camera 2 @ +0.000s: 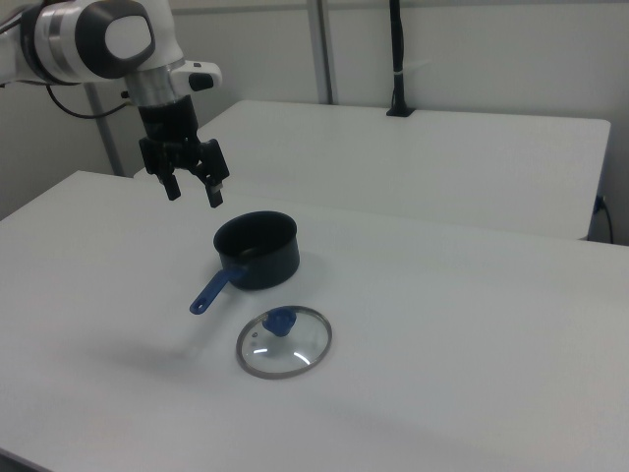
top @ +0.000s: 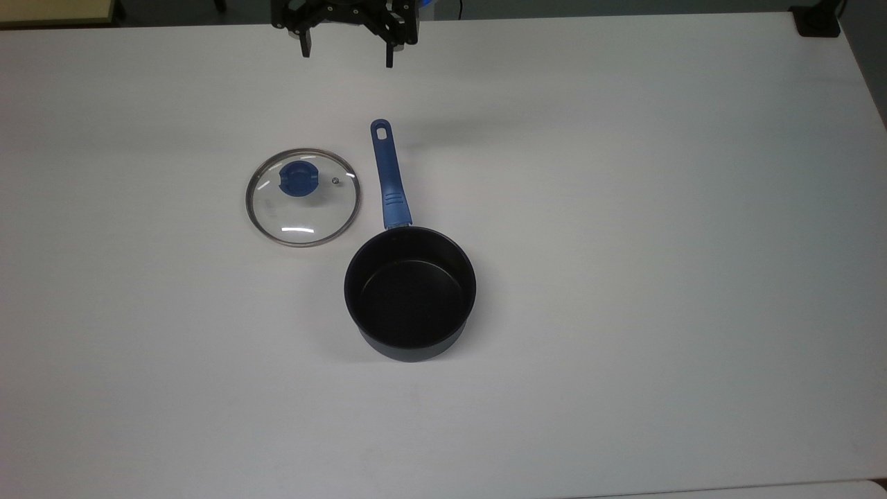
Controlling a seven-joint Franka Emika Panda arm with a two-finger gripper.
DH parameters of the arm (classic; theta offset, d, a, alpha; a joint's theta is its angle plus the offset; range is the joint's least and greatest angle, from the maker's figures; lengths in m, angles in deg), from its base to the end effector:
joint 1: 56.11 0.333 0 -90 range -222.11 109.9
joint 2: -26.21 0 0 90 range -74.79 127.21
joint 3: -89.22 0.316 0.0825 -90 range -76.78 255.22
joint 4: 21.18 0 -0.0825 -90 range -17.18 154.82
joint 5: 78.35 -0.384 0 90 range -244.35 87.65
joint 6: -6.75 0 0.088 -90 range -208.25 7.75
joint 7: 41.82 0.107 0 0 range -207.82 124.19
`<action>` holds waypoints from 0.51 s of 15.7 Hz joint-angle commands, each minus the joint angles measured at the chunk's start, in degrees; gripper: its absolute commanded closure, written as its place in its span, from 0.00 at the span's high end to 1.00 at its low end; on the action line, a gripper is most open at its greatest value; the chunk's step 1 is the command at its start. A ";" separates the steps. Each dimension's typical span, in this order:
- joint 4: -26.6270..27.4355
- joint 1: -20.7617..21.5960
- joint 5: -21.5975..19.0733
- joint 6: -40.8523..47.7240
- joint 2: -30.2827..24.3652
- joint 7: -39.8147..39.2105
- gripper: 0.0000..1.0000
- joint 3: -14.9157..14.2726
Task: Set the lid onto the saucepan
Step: 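Move the gripper down over the blue knob of the glass lid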
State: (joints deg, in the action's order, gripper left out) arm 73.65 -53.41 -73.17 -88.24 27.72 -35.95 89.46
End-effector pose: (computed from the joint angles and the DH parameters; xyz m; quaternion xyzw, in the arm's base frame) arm 0.5668 0.0201 0.5777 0.9987 -0.0211 -0.0083 0.0457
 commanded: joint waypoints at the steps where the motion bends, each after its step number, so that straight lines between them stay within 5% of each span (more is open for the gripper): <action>1: -0.53 -0.06 -0.79 1.64 -0.80 -1.21 1.00 -0.15; 8: -0.26 0.11 -0.87 1.12 -0.63 -1.21 1.00 -0.07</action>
State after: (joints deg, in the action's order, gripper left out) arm 73.63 -53.40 -73.17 -88.24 27.56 -35.98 89.47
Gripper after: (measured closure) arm 0.000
